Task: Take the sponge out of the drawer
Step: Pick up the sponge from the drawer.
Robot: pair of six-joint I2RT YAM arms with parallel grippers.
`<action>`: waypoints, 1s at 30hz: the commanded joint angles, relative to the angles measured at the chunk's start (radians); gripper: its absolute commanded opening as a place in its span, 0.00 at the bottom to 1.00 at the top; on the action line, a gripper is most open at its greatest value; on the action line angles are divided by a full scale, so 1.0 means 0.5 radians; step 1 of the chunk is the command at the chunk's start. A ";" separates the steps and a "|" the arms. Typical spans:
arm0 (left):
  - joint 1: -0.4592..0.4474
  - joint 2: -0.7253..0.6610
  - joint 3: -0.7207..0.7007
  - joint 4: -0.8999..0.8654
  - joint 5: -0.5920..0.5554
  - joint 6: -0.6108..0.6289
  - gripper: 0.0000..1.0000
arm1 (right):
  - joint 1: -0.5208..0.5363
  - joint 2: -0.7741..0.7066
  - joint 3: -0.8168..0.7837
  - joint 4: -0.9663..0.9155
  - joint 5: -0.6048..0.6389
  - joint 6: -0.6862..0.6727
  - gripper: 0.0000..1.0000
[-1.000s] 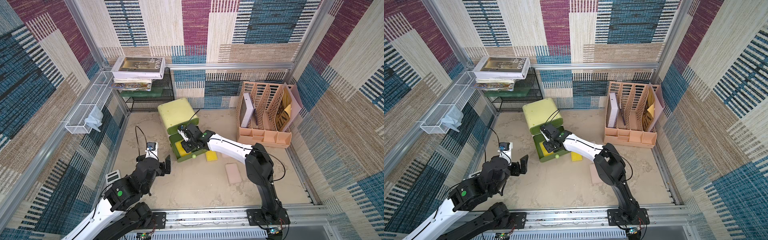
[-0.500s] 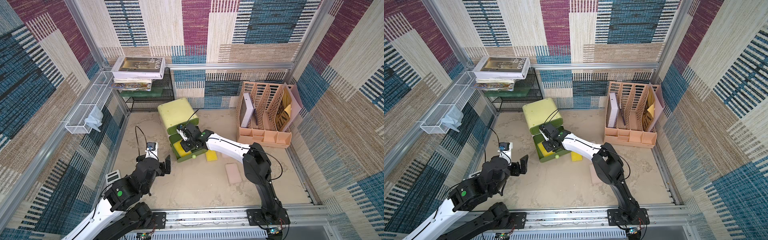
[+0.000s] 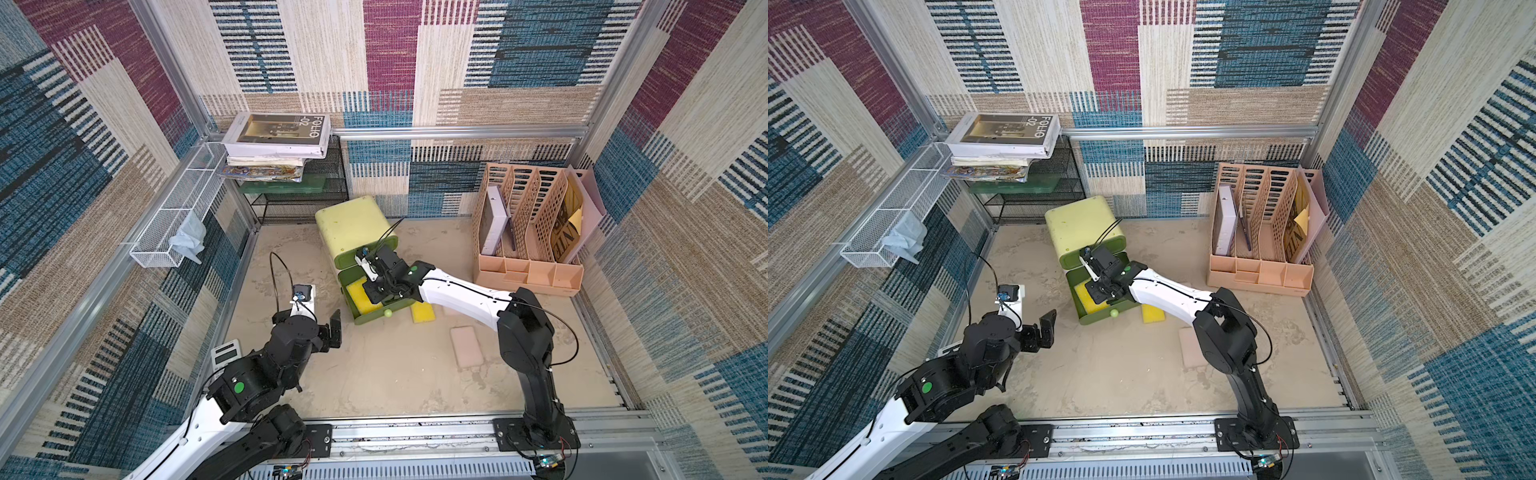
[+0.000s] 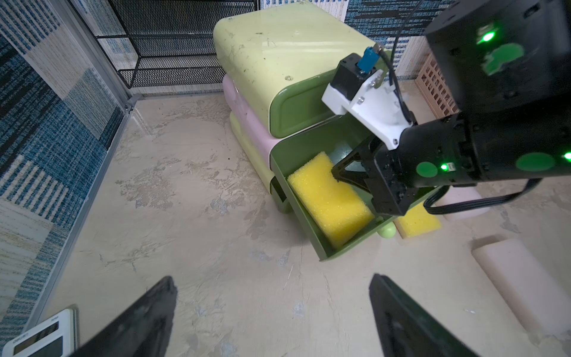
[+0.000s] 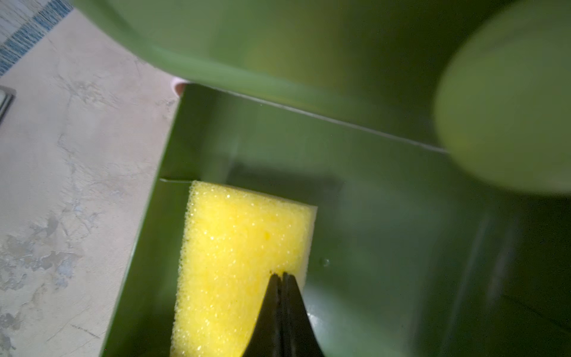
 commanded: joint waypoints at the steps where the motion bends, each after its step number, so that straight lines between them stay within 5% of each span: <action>1: 0.001 -0.004 0.001 0.010 -0.002 0.005 1.00 | 0.011 -0.057 -0.039 0.106 0.056 -0.036 0.00; 30: 0.003 0.009 -0.003 0.014 -0.021 0.008 1.00 | 0.045 -0.712 -0.582 0.525 0.074 -0.090 0.00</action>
